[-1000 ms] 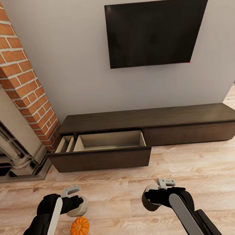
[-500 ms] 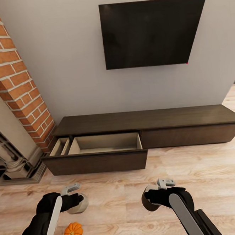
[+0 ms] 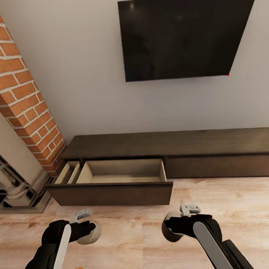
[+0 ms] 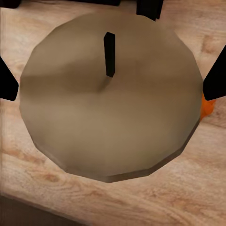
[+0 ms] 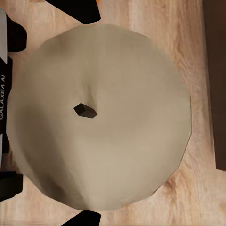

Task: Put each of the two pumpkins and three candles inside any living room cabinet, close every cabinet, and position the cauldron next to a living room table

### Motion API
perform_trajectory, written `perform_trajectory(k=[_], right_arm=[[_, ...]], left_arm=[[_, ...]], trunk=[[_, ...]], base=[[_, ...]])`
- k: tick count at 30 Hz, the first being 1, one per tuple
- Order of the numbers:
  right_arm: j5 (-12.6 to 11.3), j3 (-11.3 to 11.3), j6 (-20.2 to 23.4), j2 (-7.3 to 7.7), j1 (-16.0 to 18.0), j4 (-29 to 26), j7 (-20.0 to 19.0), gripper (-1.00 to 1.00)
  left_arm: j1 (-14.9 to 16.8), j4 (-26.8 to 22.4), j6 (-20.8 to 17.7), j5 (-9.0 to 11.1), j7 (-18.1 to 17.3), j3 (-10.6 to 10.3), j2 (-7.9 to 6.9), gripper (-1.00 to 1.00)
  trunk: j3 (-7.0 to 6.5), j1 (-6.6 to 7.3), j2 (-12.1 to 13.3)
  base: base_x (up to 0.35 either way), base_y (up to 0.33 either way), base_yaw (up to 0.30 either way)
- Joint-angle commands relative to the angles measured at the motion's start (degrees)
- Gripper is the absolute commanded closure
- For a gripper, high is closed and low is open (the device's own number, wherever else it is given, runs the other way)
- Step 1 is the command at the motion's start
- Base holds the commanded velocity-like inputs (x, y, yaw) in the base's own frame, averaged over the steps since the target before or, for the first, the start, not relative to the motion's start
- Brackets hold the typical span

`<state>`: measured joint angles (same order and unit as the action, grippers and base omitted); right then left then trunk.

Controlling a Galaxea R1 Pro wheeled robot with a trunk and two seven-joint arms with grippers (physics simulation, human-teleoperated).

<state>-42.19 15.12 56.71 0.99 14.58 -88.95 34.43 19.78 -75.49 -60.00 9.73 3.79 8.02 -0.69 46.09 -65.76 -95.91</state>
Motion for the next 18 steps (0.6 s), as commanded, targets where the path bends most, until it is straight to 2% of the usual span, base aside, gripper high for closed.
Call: perform_trajectory(k=[1,6,10,18], right_arm=[[0.01,-0.03,-0.02,0.02,0.01,0.00,0.00,1.00],[0.02,-0.14,-0.02,0.06,0.00,0.00,-0.16,1.00],[0.00,-0.17,-0.02,0.03,0.01,0.00,-0.23,1.00],[-0.08,0.10,-0.02,-0.02,0.01,0.00,-0.24,1.00]], left_arm=[[0.00,-0.04,0.00,0.11,-0.01,-0.01,0.03,1.00],[0.00,-0.09,0.00,0.11,-0.01,-0.02,0.07,1.00],[0.00,-0.11,0.00,0.11,-0.01,-0.03,0.07,1.00],[0.00,-0.19,0.00,0.09,-0.01,-0.02,-0.01,1.00]], trunk=[[0.00,0.00,0.00],[0.00,0.00,0.00],[0.00,0.00,0.00],[0.00,0.00,0.00]], base=[[0.274,-0.212,0.057],[0.255,-0.228,0.006],[0.244,-0.176,-0.143],[0.268,0.012,-0.056]])
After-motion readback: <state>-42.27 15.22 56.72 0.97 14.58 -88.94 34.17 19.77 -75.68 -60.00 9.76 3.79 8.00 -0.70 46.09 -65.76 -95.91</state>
